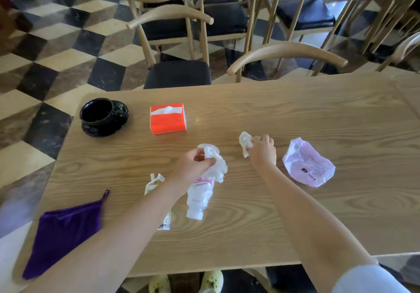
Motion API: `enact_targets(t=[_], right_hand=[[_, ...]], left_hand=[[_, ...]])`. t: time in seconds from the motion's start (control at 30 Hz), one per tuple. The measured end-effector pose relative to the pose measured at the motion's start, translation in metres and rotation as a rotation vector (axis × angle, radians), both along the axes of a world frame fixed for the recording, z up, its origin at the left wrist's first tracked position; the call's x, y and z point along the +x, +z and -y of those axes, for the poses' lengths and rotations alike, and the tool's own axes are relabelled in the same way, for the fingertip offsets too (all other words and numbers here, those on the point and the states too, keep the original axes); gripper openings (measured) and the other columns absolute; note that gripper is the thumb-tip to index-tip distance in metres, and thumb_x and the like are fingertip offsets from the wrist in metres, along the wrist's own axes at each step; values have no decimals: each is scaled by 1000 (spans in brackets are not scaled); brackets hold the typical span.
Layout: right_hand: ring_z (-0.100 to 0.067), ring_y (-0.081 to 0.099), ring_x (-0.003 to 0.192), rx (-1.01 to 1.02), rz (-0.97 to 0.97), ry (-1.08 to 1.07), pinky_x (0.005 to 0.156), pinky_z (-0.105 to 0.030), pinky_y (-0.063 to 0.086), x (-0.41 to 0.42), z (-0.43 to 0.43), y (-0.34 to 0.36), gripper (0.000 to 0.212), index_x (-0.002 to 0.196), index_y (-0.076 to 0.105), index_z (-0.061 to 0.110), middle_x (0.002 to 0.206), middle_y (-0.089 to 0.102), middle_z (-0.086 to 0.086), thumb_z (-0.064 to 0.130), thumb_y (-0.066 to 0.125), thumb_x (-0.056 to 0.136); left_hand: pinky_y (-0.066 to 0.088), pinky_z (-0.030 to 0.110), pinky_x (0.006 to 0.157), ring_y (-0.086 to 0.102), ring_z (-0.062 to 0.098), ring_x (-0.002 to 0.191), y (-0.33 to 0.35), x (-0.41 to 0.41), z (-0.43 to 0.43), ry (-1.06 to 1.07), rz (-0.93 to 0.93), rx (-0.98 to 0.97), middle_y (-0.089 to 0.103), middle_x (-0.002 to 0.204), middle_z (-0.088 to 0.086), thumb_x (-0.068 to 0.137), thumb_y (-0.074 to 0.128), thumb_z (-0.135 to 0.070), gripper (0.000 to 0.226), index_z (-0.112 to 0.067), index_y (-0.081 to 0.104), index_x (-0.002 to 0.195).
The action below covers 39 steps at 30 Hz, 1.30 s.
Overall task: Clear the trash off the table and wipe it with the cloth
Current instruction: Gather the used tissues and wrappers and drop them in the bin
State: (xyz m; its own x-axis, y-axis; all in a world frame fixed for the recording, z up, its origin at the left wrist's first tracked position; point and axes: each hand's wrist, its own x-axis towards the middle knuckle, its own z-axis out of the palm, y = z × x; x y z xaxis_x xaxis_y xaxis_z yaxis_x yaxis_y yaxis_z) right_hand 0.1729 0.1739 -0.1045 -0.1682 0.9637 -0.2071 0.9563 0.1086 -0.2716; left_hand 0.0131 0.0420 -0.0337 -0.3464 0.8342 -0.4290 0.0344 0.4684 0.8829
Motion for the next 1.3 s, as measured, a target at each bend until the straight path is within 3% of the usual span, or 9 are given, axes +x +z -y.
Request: enact_targets(t=[0.2,0.4,0.57,0.7,0.87,0.93,1.03,1.13,1.3], right_hand=[[-28,56,94,-85,-410,-64,77,-36,45,10,13,24,14,90,62,3,102,58,-11,10,49,88],[-9,62,78,-38,-748,5,64,-3,44,27,47,92,19,100,64,16,87,66,7,9,61,82],[-23,57,99,42,-566,134,82,-21,39,50,69,104,20,104,69,8,106,68,-8,7,57,87],[-15,40,93,113,-495,93,74,-15,25,72,76,97,22,107,70,10,98,55,-5,11,59,88],[-17,40,96,19,-531,141,77,-15,24,87,76,90,27,110,68,18,85,45,15,25,65,85],[-21,36,113,-4,-429,118,94,-26,29,100,62,84,43,123,58,30,114,53,9,41,66,82],[-29,19,137,-65,-106,38,109,-42,21,127,36,68,67,140,36,34,152,28,0,55,59,81],[-33,11,141,-195,86,-27,113,-44,17,149,18,47,70,144,24,39,158,11,0,52,55,83],[-27,29,132,-254,83,-89,103,-38,38,152,19,23,51,135,39,35,143,32,4,30,55,86]], left_hand=[[49,13,61,62,6,74,5,10,-5,-22,8,-7,66,85,-5,82,66,-15,12,-23,64,91],[46,25,64,58,20,66,14,40,-25,-11,103,-25,65,83,10,85,58,-4,21,-1,64,104],[52,24,81,65,13,87,21,60,-29,-178,406,52,71,92,0,88,51,0,29,-18,69,102],[41,38,107,56,26,118,17,75,-27,-247,639,60,60,124,16,88,57,-14,40,-1,54,126],[43,44,103,58,29,100,13,95,-28,-161,495,31,62,112,21,90,57,-8,28,3,60,116],[43,43,101,53,27,92,12,99,-31,-118,501,-10,58,95,14,89,57,-5,14,-5,66,99],[47,32,83,55,22,81,7,97,-32,-69,460,-51,60,83,8,88,57,-2,13,-8,63,98],[48,35,91,61,21,89,3,92,-29,-13,471,-63,66,90,6,87,59,-1,19,-7,62,104],[43,39,100,62,20,90,-2,80,-25,-36,485,-61,65,92,5,87,58,-3,13,-11,63,96]])
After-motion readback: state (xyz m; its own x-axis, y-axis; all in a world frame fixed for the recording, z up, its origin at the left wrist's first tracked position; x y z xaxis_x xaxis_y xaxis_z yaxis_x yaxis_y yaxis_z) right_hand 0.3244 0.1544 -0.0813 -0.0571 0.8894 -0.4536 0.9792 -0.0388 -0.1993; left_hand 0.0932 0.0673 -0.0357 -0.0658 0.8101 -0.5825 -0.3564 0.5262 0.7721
